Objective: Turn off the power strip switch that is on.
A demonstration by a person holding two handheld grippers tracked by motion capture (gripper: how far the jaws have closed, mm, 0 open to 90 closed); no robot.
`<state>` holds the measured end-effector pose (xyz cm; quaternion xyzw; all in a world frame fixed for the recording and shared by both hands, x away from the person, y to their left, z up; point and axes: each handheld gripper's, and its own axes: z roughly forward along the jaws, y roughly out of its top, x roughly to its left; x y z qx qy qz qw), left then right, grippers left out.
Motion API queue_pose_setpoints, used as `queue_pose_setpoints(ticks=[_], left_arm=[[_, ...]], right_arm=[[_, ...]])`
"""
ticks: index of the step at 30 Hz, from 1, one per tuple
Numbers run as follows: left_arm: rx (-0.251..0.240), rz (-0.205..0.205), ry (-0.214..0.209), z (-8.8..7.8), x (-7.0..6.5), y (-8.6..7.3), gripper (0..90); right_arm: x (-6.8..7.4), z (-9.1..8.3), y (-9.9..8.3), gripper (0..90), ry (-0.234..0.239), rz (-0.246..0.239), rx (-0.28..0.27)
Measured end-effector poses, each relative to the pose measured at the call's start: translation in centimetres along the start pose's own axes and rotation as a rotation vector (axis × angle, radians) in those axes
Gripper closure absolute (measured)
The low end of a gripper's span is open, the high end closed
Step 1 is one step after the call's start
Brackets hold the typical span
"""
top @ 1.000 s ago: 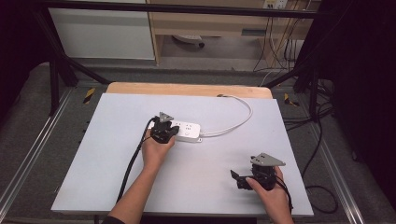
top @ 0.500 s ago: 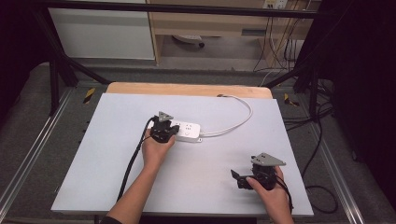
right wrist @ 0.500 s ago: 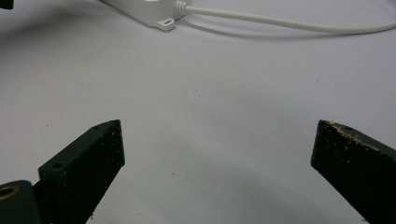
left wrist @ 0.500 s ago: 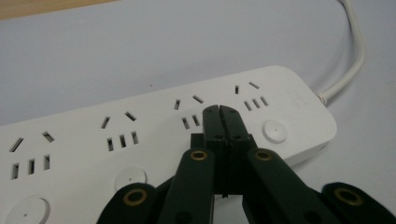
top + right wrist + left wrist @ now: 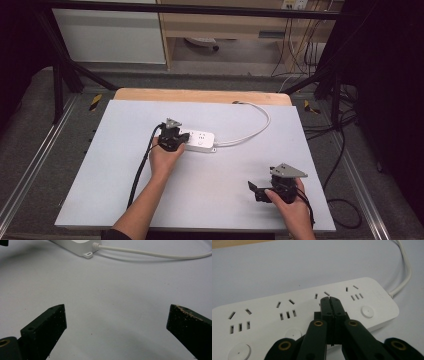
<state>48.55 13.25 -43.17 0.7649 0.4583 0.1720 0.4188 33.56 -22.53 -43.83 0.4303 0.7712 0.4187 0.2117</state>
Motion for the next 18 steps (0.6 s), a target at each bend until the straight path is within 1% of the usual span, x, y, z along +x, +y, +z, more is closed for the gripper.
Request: queue_pose_setpoints(ticks=[6,12,18], left_arm=[[-0.014,-0.006,-0.003,-0.19,-0.04,0.13,90.0],[-0.017,-0.012,-0.006,-0.21,0.02,0.13,90.0],[-0.036,-0.001,0.005,-0.51,0.09,0.27,90.0]], right_arm=[[-0.02,0.02,-0.02,3.4,0.001,0.003,0.001],[-0.02,0.03,-0.02,3.4,0.001,0.002,0.001],[-0.06,0.03,-0.02,3.4,0.001,0.008,-0.001]])
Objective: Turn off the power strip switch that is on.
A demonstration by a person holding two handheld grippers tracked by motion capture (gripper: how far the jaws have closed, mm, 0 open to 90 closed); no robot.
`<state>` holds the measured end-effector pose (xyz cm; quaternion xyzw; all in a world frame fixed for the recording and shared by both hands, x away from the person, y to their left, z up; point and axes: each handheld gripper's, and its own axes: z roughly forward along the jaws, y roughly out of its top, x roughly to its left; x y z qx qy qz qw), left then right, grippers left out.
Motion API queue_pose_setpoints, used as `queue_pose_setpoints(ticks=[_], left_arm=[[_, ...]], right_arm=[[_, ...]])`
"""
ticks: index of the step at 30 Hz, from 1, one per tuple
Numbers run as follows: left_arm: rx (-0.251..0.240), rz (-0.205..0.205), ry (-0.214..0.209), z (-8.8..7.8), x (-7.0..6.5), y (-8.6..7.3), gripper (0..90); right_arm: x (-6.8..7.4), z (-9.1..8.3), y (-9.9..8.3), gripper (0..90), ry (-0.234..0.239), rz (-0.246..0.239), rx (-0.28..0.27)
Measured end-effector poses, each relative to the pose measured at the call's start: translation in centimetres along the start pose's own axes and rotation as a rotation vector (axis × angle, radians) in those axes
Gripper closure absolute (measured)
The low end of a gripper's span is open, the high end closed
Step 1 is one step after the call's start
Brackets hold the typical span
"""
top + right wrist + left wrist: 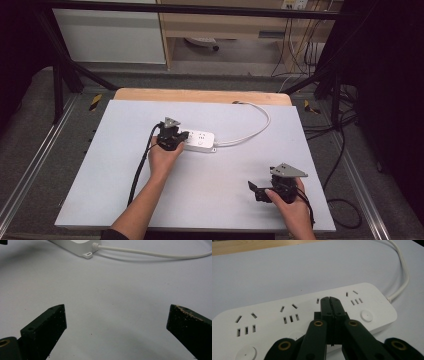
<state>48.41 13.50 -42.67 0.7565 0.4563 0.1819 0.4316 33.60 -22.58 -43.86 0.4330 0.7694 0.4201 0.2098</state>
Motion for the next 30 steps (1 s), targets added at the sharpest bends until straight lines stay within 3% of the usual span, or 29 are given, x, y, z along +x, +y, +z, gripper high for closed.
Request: queue_pose_setpoints(ticks=[6,7,18,27,30], left_arm=[[-0.022,-0.003,-0.010,-0.31,0.04,0.15,90.0],[-0.023,-0.001,-0.004,-0.31,0.01,0.16,83.6],[-0.063,0.003,0.014,-0.70,0.05,0.44,64.9],[-0.066,-0.006,-0.013,-0.58,0.07,0.41,57.8],[-0.079,-0.010,-0.027,-0.50,-0.04,0.44,49.9]], right_arm=[[0.03,0.00,0.00,3.4,-0.001,-0.002,0.000],[0.04,0.00,0.01,3.4,-0.001,-0.001,0.000],[0.05,0.02,0.03,3.4,0.002,-0.007,0.002],[0.03,0.00,0.03,3.4,0.000,-0.006,0.001],[0.03,-0.02,0.03,3.4,0.001,-0.008,0.001]])
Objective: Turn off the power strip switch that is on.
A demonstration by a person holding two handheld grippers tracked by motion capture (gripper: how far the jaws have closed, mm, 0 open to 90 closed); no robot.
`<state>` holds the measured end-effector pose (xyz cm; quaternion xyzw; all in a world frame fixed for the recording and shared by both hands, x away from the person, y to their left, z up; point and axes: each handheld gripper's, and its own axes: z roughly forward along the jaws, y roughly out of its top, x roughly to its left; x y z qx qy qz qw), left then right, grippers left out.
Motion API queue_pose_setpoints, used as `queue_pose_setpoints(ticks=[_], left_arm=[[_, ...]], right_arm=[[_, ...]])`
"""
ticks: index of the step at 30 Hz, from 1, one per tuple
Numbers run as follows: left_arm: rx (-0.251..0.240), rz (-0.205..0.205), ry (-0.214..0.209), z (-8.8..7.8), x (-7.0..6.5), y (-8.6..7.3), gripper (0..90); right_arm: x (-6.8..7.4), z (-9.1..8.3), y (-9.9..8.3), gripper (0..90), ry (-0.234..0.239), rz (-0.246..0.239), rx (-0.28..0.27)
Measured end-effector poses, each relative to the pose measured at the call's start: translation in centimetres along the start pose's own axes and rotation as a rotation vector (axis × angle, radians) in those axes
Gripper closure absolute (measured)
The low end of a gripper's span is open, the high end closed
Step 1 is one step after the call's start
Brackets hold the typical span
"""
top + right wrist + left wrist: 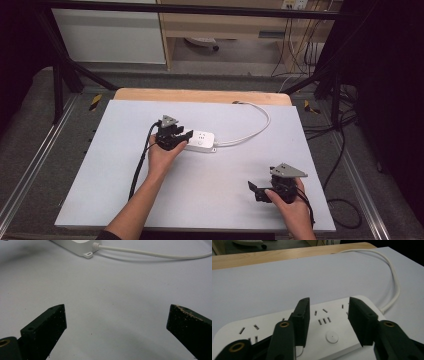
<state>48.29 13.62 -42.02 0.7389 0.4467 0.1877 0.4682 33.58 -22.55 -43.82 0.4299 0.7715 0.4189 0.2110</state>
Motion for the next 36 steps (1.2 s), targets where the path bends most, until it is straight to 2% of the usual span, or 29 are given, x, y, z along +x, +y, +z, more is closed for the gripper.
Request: queue_pose_setpoints(ticks=[2,3,4,9,14,16,19,21,24,28,36], left_arm=[[-0.009,0.000,-0.015,0.0,-0.1,0.0,42.1],[-0.003,0.002,-0.034,0.1,-0.2,0.0,42.4],[0.002,0.004,-0.037,0.1,-0.3,0.0,41.9],[0.007,0.014,-0.031,0.2,-0.6,-0.1,27.7],[0.005,0.021,-0.052,0.2,-0.8,0.0,21.2],[0.008,0.013,-0.052,0.3,-0.9,0.0,13.8],[0.011,0.008,-0.047,0.3,-1.1,0.1,8.3],[0.015,-0.002,-0.043,0.4,-1.2,0.2,6.7],[0.018,0.009,-0.027,0.3,-1.4,0.5,6.7],[0.004,0.005,-0.039,0.1,-1.7,0.7,6.7],[0.022,0.014,-0.041,-0.6,-2.1,0.8,7.2]], right_arm=[[0.0,0.0,0.0,3.4,-0.001,0.001,0.000],[0.0,0.0,0.0,3.4,0.000,0.002,0.001],[0.0,0.0,0.0,3.4,0.000,0.002,0.001],[0.1,0.1,0.0,3.4,-0.001,0.002,0.002],[0.0,0.1,0.0,3.4,-0.002,0.001,0.003],[0.1,0.1,0.0,3.3,-0.003,0.001,0.001],[0.1,0.0,0.0,3.4,0.000,0.000,0.001],[0.1,0.0,0.0,3.4,-0.002,0.002,0.001],[0.0,0.0,0.0,3.3,-0.001,0.001,0.000],[0.0,0.0,0.0,3.3,-0.001,0.000,0.000],[0.0,0.0,0.0,3.3,-0.001,0.001,-0.002]])
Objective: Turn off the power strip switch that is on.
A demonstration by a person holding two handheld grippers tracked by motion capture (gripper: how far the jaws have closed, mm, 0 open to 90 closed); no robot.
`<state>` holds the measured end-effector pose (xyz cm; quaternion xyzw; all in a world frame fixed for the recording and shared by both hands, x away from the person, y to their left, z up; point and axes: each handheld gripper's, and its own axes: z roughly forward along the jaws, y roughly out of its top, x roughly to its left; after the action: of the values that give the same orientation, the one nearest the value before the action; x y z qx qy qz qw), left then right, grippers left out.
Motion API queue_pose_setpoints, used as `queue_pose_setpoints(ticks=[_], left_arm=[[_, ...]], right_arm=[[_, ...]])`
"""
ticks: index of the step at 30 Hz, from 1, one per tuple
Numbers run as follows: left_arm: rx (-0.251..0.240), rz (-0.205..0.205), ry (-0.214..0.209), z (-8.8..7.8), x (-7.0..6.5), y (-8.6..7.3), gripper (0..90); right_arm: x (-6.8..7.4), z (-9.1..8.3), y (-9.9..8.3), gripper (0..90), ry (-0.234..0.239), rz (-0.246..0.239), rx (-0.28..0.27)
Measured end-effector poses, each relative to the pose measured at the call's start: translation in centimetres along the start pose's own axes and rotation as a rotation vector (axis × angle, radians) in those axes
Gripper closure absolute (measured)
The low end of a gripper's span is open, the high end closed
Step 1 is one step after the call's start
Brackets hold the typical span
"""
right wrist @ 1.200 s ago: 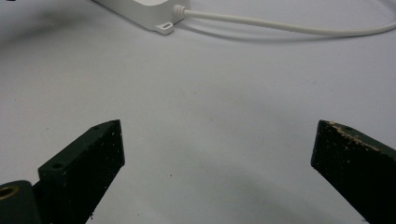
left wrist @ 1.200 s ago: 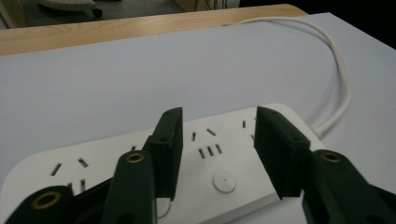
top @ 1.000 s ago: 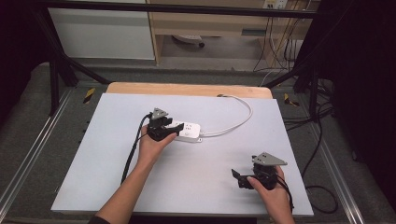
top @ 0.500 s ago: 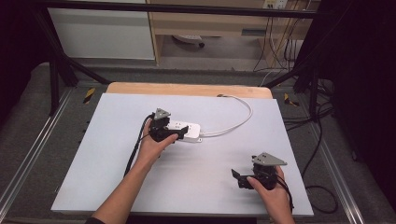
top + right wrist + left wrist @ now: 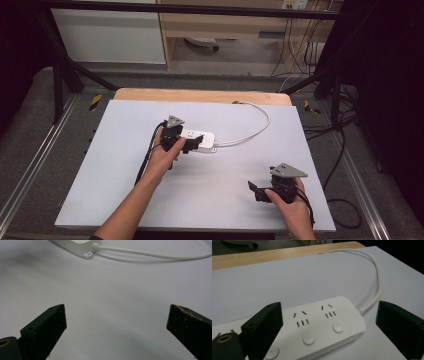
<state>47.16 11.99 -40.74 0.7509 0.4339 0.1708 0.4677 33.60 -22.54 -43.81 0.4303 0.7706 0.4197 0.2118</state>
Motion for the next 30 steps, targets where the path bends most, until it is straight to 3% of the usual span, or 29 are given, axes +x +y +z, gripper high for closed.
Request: queue_pose_setpoints(ticks=[14,24,30], left_arm=[[-0.018,0.013,-0.030,-3.3,-0.5,0.2,7.3],[-0.072,-0.004,-0.063,-7.2,0.2,-1.0,7.7],[-0.094,0.000,-0.053,-9.5,0.8,-1.6,7.9]], right_arm=[[0.0,0.0,0.0,3.3,0.000,0.000,0.001],[0.1,0.1,0.0,3.3,-0.003,-0.003,0.002],[0.1,0.1,-0.1,3.4,-0.003,0.001,0.007]])
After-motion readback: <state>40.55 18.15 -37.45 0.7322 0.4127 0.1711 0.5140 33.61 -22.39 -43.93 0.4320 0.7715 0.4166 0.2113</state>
